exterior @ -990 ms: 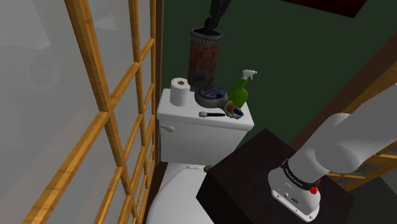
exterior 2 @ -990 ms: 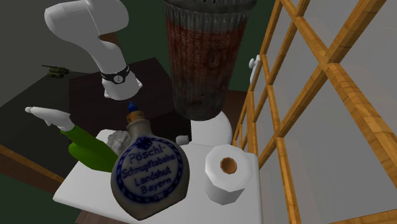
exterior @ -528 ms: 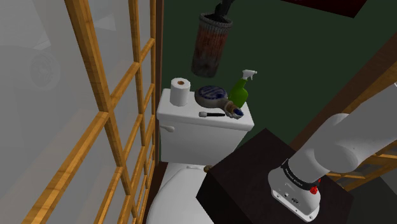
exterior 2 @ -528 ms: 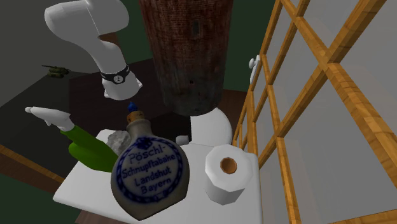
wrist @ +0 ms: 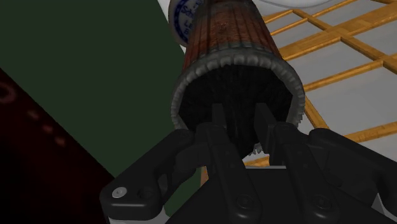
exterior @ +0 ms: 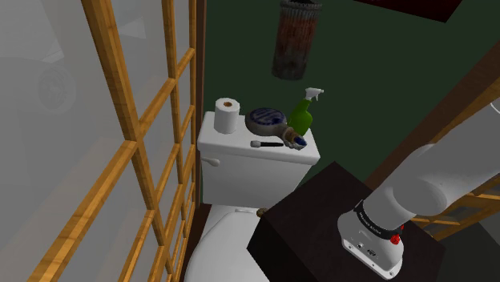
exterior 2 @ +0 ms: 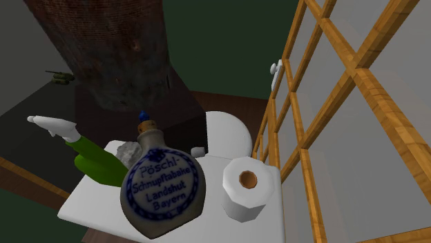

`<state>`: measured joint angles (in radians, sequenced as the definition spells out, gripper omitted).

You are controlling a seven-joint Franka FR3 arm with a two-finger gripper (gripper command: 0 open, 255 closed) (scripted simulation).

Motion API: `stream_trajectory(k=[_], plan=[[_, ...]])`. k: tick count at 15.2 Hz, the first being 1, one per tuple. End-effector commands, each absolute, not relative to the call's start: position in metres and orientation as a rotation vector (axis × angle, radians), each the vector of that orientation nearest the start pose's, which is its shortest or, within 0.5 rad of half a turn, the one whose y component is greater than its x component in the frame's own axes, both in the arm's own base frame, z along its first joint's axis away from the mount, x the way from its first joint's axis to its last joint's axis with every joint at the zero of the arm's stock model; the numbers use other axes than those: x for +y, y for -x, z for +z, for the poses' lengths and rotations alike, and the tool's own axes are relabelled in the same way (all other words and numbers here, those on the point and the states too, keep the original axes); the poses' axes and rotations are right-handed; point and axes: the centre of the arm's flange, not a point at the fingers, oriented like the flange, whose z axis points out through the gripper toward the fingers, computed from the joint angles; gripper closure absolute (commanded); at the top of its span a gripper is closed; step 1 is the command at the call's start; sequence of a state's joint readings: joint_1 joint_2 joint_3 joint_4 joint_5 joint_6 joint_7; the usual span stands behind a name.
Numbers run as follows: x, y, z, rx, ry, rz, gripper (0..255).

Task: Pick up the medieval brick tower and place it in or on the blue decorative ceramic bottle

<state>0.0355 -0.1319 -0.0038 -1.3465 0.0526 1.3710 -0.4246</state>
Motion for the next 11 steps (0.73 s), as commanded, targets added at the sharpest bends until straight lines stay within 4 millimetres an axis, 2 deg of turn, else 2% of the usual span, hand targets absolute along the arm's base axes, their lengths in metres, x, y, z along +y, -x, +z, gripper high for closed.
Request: stream_trajectory(k=[1,2,11], plan=[[-0.002,-0.471,0.788,-0.728,3.025,-0.256,255],[-0.008,-0.471,0.791,-0.728,3.025,-0.256,255],[-0.008,-0.471,0.744,-0.728,3.025,-0.256,255]])
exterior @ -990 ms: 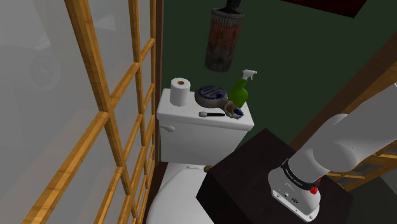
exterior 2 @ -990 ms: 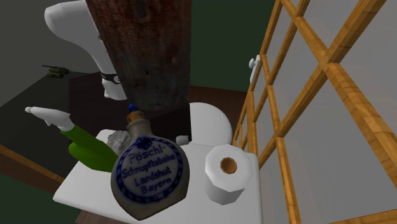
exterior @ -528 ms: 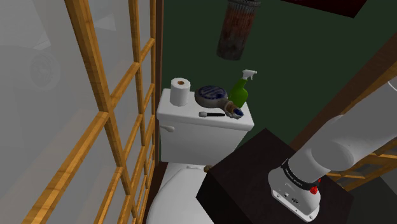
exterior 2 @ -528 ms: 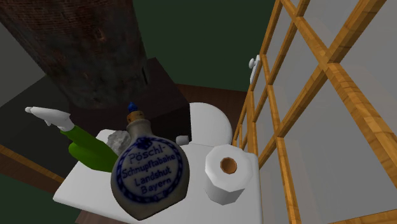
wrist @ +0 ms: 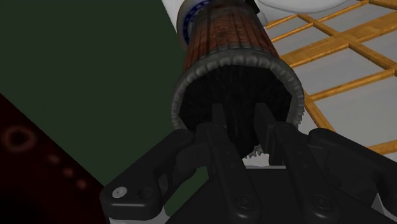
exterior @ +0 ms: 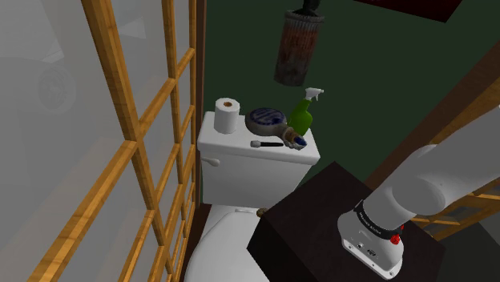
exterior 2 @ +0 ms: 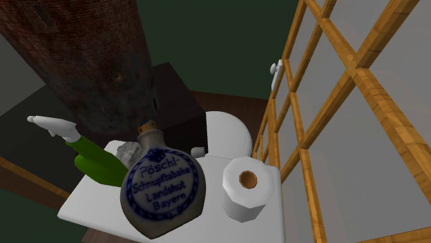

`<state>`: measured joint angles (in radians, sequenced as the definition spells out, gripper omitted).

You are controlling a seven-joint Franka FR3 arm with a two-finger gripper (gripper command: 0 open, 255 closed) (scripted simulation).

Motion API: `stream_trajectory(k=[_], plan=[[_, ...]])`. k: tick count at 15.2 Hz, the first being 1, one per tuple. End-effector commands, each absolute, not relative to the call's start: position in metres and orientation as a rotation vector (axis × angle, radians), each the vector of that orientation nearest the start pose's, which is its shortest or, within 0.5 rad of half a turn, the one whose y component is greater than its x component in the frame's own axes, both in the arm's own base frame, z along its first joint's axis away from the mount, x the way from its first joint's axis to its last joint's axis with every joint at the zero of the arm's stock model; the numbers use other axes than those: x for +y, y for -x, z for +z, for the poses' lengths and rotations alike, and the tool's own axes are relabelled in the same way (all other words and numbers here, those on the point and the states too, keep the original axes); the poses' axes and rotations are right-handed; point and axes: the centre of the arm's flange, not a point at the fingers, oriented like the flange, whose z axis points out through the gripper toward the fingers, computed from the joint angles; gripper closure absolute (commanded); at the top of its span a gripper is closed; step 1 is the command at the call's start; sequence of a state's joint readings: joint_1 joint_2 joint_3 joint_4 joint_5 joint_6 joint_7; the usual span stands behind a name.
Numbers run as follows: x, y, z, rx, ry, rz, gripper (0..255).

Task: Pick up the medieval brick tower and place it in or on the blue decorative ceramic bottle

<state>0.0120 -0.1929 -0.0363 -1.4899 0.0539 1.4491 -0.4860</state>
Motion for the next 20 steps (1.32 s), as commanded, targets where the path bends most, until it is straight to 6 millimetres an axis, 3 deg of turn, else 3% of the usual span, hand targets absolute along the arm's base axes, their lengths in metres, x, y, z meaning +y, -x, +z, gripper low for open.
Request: stream_trajectory(k=[1,20], plan=[[-0.008,-0.471,0.738,-0.728,3.025,-0.256,255],[-0.008,-0.471,0.638,-0.728,3.025,-0.256,255]])
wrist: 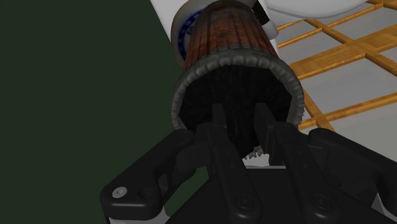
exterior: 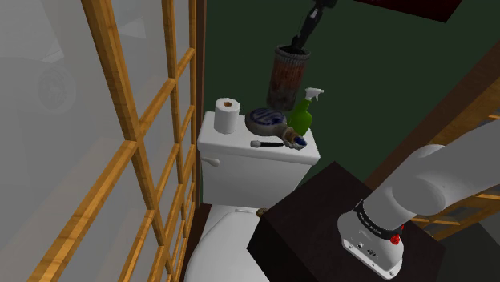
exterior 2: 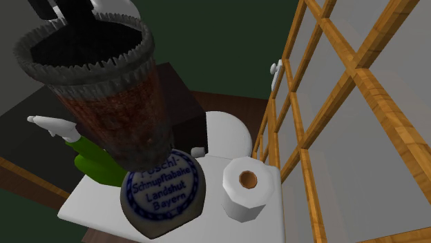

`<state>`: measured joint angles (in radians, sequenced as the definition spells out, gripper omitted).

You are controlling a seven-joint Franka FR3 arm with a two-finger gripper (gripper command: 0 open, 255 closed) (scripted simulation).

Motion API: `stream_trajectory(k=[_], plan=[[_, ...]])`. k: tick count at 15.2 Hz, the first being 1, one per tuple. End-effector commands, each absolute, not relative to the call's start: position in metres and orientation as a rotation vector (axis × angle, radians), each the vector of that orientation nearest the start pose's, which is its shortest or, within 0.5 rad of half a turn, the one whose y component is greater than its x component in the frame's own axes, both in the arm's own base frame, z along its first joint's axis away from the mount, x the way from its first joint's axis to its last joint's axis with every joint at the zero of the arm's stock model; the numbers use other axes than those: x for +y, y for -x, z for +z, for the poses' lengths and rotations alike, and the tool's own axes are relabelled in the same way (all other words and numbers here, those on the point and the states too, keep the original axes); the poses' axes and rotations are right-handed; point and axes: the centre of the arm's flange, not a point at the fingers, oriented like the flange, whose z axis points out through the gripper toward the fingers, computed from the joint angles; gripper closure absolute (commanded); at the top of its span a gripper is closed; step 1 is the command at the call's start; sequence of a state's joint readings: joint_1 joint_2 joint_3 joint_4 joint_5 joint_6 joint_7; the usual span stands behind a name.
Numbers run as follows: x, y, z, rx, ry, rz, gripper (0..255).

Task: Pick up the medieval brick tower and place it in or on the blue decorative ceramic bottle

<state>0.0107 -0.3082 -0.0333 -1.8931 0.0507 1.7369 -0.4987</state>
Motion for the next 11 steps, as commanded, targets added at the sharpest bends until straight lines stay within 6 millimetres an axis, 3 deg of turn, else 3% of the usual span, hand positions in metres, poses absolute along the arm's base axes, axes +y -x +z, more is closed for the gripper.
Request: stream_trajectory(k=[1,9,10,11], plan=[[-0.0078,-0.471,0.6329,-0.728,3.025,-0.256,255],[-0.0078,-0.471,0.6291,-0.728,3.025,-0.256,255],[-0.0078,-0.471,0.629,-0.728,3.025,-0.256,0],[-0.0078,-0.4711,0.6292,-0.728,3.025,-0.256,0]])
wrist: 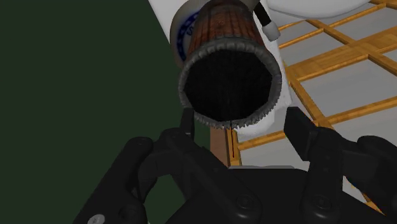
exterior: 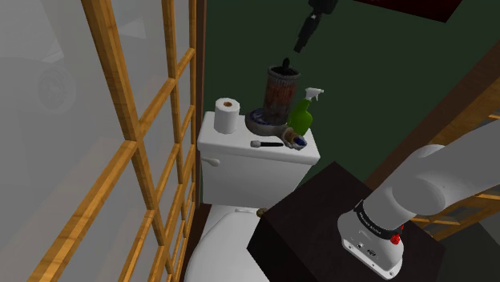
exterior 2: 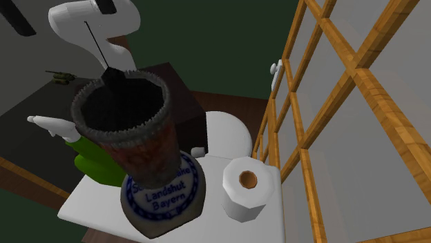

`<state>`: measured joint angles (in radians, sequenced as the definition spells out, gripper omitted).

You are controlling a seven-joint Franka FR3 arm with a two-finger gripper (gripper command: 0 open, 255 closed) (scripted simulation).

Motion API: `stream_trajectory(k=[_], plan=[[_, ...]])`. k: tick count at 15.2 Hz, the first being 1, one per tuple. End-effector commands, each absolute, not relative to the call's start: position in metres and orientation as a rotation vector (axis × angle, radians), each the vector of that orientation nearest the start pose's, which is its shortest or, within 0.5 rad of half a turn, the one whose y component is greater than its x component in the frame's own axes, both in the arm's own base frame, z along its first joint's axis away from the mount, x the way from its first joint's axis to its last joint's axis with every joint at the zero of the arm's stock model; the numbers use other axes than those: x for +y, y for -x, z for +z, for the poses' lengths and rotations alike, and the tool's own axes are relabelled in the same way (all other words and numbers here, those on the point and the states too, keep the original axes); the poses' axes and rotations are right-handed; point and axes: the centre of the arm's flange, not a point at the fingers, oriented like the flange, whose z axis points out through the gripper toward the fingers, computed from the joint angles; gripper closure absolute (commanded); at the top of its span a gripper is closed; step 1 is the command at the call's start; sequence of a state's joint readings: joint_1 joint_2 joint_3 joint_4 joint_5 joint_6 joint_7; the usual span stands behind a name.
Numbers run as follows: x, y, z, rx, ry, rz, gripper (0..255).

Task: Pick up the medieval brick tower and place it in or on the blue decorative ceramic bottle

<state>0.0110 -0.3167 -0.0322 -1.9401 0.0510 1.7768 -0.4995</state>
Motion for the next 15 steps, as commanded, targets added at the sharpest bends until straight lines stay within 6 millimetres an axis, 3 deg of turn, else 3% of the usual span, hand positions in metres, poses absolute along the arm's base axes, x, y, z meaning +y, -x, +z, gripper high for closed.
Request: stream_trajectory(k=[1,4,8,15], plan=[[-0.008,-0.471,0.629,-0.728,3.025,-0.256,0],[-0.008,-0.471,0.629,-0.728,3.025,-0.256,0],[-0.011,-0.463,0.678,-0.728,3.025,-0.256,0],[-0.011,-0.463,0.678,-0.728,3.025,-0.256,0]])
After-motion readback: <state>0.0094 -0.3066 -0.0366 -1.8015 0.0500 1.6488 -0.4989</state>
